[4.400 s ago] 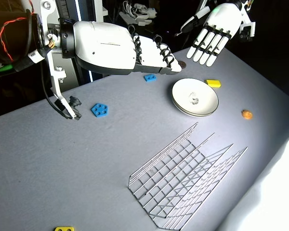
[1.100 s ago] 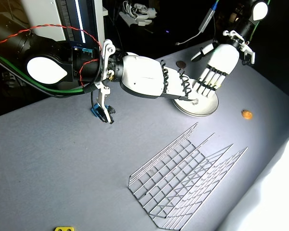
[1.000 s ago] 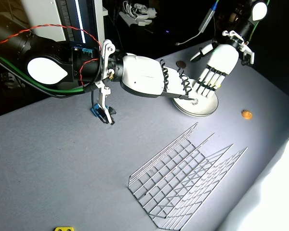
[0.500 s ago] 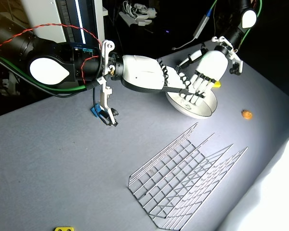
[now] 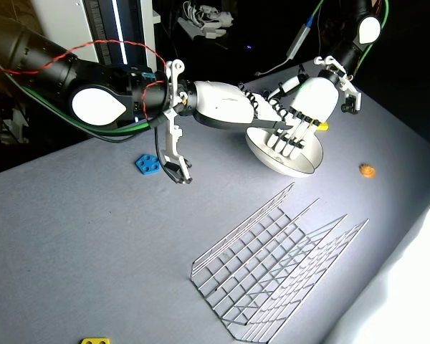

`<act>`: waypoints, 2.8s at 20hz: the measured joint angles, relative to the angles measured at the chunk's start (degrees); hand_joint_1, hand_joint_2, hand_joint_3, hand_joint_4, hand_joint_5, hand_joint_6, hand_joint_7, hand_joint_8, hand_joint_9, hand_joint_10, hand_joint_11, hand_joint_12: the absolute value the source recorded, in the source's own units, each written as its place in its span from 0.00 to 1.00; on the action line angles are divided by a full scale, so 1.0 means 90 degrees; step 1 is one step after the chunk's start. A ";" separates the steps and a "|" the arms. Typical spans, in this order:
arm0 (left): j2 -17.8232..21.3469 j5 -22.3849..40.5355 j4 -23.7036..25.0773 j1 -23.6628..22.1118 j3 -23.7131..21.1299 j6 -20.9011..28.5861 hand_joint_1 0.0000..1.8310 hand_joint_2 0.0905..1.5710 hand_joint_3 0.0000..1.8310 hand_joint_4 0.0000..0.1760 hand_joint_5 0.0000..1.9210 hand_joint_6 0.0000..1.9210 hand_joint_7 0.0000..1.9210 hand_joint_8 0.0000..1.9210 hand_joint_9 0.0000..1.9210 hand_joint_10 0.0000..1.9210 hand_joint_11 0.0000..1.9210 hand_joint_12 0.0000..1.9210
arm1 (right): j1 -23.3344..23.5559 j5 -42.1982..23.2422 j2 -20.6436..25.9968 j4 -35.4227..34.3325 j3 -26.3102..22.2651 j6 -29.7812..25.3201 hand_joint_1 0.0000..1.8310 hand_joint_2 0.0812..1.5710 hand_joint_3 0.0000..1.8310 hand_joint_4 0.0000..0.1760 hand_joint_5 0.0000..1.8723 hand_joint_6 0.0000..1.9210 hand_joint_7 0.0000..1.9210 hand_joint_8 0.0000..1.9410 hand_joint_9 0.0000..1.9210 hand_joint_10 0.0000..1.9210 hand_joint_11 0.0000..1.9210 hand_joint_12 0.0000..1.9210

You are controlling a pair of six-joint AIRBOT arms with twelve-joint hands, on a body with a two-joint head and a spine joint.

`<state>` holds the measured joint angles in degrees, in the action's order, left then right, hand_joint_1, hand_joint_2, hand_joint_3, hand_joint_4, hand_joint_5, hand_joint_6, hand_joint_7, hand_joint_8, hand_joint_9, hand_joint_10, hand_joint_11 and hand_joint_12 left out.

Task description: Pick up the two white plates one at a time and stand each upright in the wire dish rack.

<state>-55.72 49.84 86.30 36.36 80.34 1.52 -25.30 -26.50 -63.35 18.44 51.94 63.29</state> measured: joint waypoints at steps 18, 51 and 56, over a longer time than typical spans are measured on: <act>-0.0056 0.0027 -0.0017 -0.0019 0.0083 0.0024 0.00 0.65 0.00 0.00 0.00 0.00 0.00 0.00 0.00 0.00 0.00 0.00 | 0.0376 0.0964 -0.1035 -0.0027 0.0777 0.0248 0.65 0.53 0.00 0.00 0.00 0.00 0.00 0.00 0.00 0.00 0.00 0.00; 0.0401 -0.0053 -0.0274 -0.0321 -0.0369 0.0260 0.00 0.66 0.00 0.00 0.00 0.00 0.00 0.00 0.00 0.00 0.00 0.00 | 0.0721 0.0801 -0.1783 -0.0107 0.1341 0.0117 0.76 0.66 0.00 0.00 0.52 0.53 0.58 0.35 0.56 0.46 0.53 0.43; 0.0899 0.0012 -0.0328 -0.0537 -0.0522 0.0556 0.00 0.66 0.00 0.00 0.00 0.00 0.00 0.00 0.00 0.00 0.00 0.00 | 0.0848 0.0865 -0.1579 -0.0131 0.0991 0.0109 0.76 0.65 0.00 0.00 0.53 0.51 0.58 0.34 0.56 0.45 0.54 0.41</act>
<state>-47.64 49.95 83.35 31.53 75.64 6.52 -17.67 -18.72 -77.56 17.26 60.86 64.27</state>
